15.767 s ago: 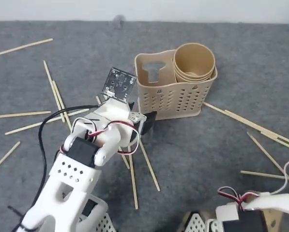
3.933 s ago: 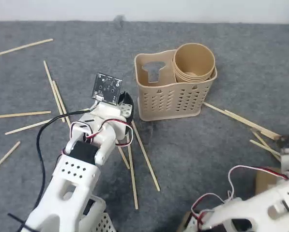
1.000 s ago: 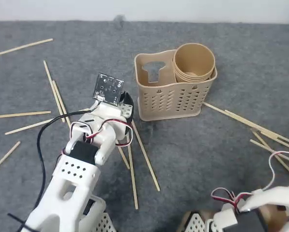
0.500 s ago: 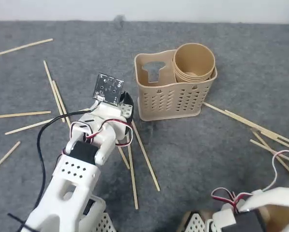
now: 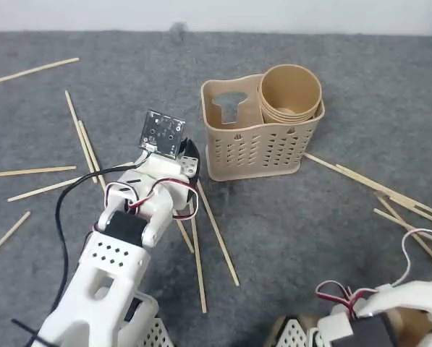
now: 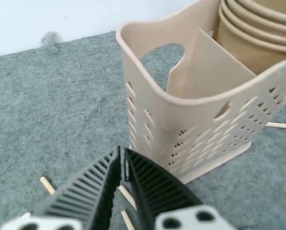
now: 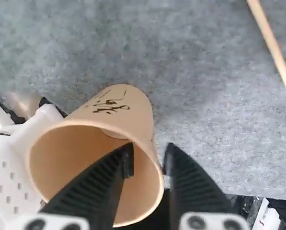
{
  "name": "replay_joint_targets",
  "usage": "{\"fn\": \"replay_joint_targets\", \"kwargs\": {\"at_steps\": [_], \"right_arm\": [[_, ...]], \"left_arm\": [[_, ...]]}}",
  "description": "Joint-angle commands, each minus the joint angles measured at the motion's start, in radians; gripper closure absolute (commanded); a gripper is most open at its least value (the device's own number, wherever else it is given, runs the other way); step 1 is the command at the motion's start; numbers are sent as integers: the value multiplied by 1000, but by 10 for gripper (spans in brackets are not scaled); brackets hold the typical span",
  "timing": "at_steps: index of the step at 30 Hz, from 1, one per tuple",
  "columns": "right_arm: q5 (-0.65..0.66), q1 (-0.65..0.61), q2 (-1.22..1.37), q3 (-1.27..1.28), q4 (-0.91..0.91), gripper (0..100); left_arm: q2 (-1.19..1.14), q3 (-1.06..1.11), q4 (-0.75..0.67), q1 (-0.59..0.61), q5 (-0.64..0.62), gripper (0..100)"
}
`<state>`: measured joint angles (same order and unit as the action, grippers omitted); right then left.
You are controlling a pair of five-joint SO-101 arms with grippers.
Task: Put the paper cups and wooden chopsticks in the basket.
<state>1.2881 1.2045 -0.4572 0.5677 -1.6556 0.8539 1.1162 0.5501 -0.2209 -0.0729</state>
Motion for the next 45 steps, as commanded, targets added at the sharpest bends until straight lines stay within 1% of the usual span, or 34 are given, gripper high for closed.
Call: {"fn": "replay_joint_targets", "kwargs": {"at_steps": [1, 4, 8, 10, 13, 19, 21, 25, 29, 34, 38, 40, 43, 45], "right_arm": [[-11, 2, -35, -6, 2, 988], [-28, -2, -39, -26, -1, 990], [-138, -51, -27, -146, -42, 991], [-198, -102, -27, -206, -68, 991], [-339, -200, -27, -304, -108, 991], [-726, -443, -25, -540, -131, 991], [-830, -519, -25, -623, -131, 991], [-965, -685, -8, -776, -130, 991], [-1094, -834, 97, -987, -122, 991], [-1218, -975, 308, -1320, -94, 991], [-1289, -1061, 456, -1636, -88, 991], [-1304, -1118, 509, -1772, -94, 991], [-1303, -1216, 564, -1892, -120, 991], [-1301, -1267, 584, -1898, -134, 991]], "left_arm": [[21, -4, -26, -12, 12, 987], [23, -4, -26, -12, 12, 987], [23, -4, -26, -12, 12, 987], [23, -2, -26, -12, 12, 987], [23, -2, -26, -12, 12, 987], [25, -2, -26, -12, 14, 987], [25, -2, -26, -12, 14, 987], [28, -4, -26, -9, 14, 987], [28, -5, -26, -6, 14, 987], [28, -7, -26, -6, 14, 987], [26, -2, -48, -8, 15, 987], [21, -1, -58, -9, 15, 987], [21, -1, -58, -9, 15, 987], [21, -1, -60, -9, 23, 987]]}}
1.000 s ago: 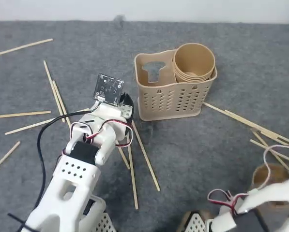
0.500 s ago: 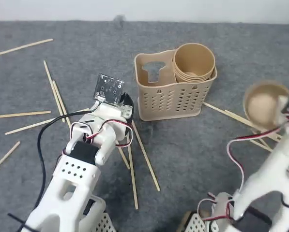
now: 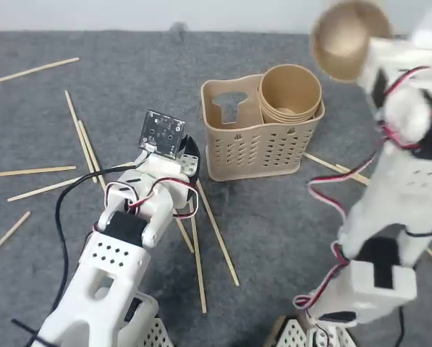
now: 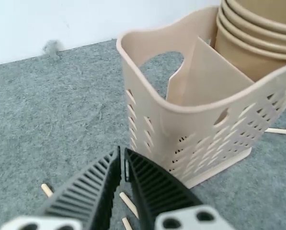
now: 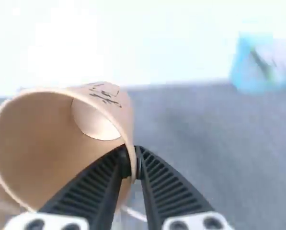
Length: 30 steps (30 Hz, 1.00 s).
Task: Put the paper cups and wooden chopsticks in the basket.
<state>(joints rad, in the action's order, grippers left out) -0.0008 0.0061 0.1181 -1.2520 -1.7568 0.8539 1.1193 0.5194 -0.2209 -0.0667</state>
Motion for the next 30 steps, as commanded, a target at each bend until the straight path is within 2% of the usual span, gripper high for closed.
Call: {"fn": "replay_joint_targets", "kwargs": {"at_steps": [1, 6, 16, 22, 27, 30], "right_arm": [[-12, -85, 18, -68, -35, 991], [-9, -94, -1, 135, -39, 991], [101, -97, -255, 526, -38, 991], [103, -81, -219, 566, -27, 991], [101, -81, -127, 566, 56, 985], [94, -81, -94, 565, 96, 925]], "left_arm": [[21, -4, -29, -11, 31, 987], [21, -4, -29, -11, 46, 987], [20, -4, -29, -12, 48, 987], [20, 10, -51, -12, 48, 987], [20, 22, -63, -28, 48, 987], [20, 22, -63, -26, 49, 987]]}}
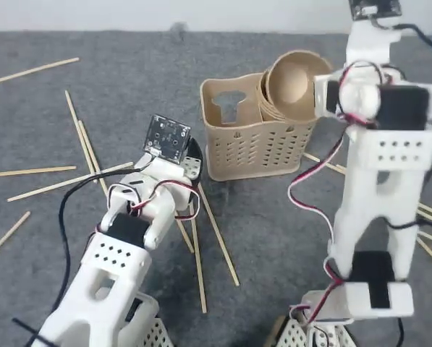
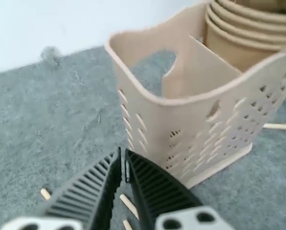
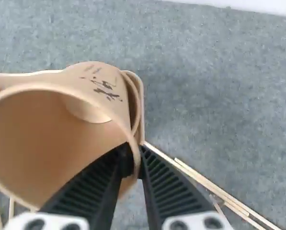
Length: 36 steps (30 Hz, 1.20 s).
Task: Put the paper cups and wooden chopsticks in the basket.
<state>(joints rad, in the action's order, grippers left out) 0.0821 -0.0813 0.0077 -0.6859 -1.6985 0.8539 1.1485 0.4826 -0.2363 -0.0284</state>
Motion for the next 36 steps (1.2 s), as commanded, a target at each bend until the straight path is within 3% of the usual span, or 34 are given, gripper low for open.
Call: {"fn": "replay_joint_targets", "kwargs": {"at_steps": [1, 6, 17, 26, 28, 36], "right_arm": [[11, 7, 19, -9, 42, 883], [-49, 5, 15, -112, 36, 713], [-92, 12, -68, -296, -101, 853], [-126, -25, -274, -8, -59, 996], [-127, -53, -289, 54, -22, 987], [-58, -108, -429, 479, 358, 991]], "left_arm": [[20, -7, -26, -11, 11, 987], [20, -7, -28, -11, 11, 986], [20, -5, -28, -11, 11, 986], [20, -5, -28, -11, 11, 986], [20, -5, -28, -11, 11, 986], [21, -5, -28, -5, 11, 986]]}}
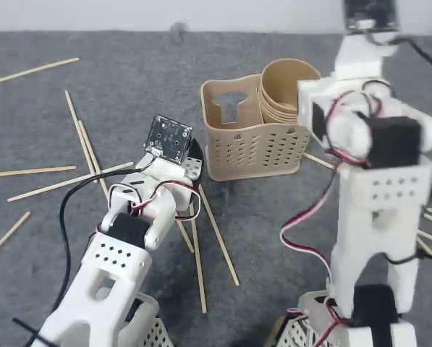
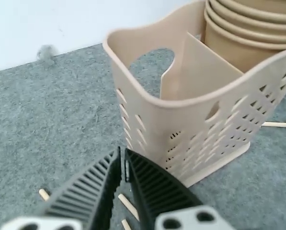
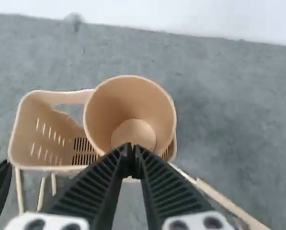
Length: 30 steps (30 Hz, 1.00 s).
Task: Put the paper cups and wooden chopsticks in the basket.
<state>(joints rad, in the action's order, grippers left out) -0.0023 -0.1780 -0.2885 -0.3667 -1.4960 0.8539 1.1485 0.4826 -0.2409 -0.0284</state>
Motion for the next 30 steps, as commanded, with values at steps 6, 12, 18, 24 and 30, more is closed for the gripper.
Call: {"fn": "replay_joint_targets", "kwargs": {"at_steps": [6, 12, 18, 24, 30], "right_arm": [[23, 13, -372, 713, 684, 988], [25, 24, -426, 977, 921, 986], [32, 24, -433, 1114, 1018, 986], [32, 22, -438, 1123, 986, 986], [32, 27, -483, 1028, 983, 986]], "left_arm": [[21, -5, -28, 0, 11, 986], [21, -5, -28, 0, 11, 986], [21, -5, -29, 0, 11, 986], [21, -5, -29, 0, 11, 986], [21, -5, -29, 2, 11, 986]]}}
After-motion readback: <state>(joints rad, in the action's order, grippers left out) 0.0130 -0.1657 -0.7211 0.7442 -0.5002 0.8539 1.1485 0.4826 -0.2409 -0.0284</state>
